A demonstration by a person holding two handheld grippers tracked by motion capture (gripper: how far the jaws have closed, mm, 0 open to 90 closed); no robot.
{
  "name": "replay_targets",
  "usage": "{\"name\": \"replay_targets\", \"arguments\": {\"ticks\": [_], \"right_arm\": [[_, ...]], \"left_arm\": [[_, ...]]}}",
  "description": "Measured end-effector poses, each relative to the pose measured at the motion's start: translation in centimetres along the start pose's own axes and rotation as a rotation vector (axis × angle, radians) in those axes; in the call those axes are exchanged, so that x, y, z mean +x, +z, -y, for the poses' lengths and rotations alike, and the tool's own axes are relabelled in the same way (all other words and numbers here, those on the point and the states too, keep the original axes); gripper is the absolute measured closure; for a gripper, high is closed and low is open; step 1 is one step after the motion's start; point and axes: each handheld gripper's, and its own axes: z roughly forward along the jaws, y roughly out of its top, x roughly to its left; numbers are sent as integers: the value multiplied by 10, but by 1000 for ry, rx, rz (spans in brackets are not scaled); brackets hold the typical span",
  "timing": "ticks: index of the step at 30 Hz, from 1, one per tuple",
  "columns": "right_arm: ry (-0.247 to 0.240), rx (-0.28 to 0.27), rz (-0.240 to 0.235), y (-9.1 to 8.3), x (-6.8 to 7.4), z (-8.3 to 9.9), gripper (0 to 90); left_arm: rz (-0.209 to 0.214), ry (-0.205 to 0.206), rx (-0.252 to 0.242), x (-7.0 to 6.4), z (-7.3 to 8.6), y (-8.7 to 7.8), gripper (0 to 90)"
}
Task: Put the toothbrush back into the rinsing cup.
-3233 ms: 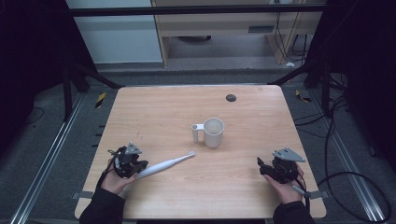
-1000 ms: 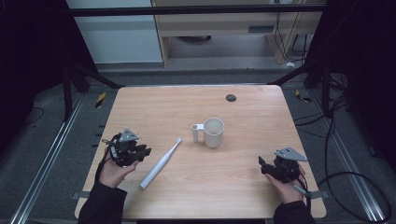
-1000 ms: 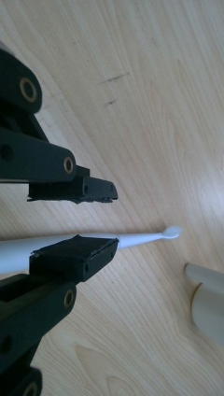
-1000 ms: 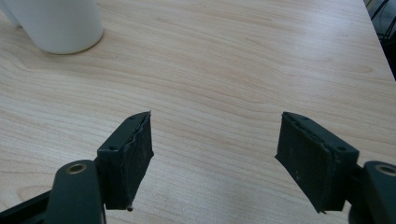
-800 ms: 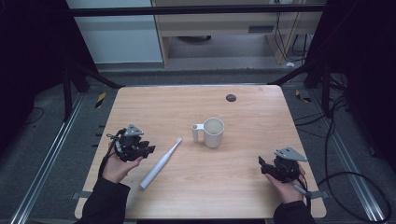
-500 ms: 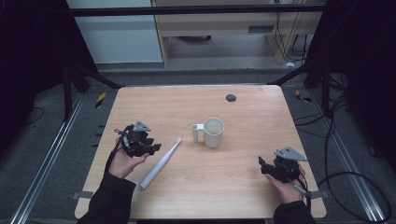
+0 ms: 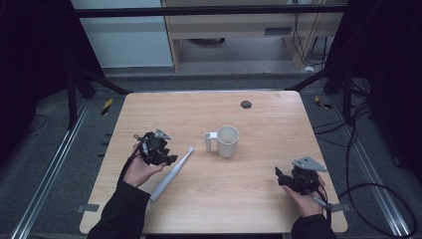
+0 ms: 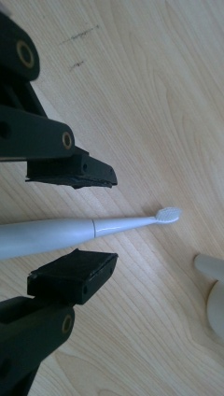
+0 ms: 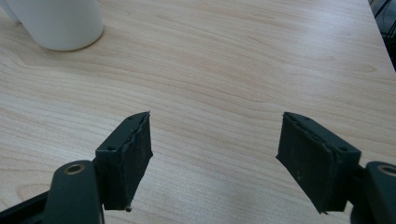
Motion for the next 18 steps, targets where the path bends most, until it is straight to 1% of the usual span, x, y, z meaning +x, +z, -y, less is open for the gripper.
{"name": "replay_targets", "arguments": {"ticks": [2,6,9,11,18], "right_arm": [[-2,1,-1,0,0,0,259],[0,6,-6,1,0,0,258],[1,7,-8,1,0,1,258],[1,8,-8,1,0,1,258],[3,12,-14,1,0,1,258]], "left_arm": [[2,2,12,-1,0,3,546],[6,23,54,-4,-1,9,542],[10,23,73,-4,-1,13,541],[21,20,83,-4,0,16,541],[31,21,124,-4,3,26,545]]}}
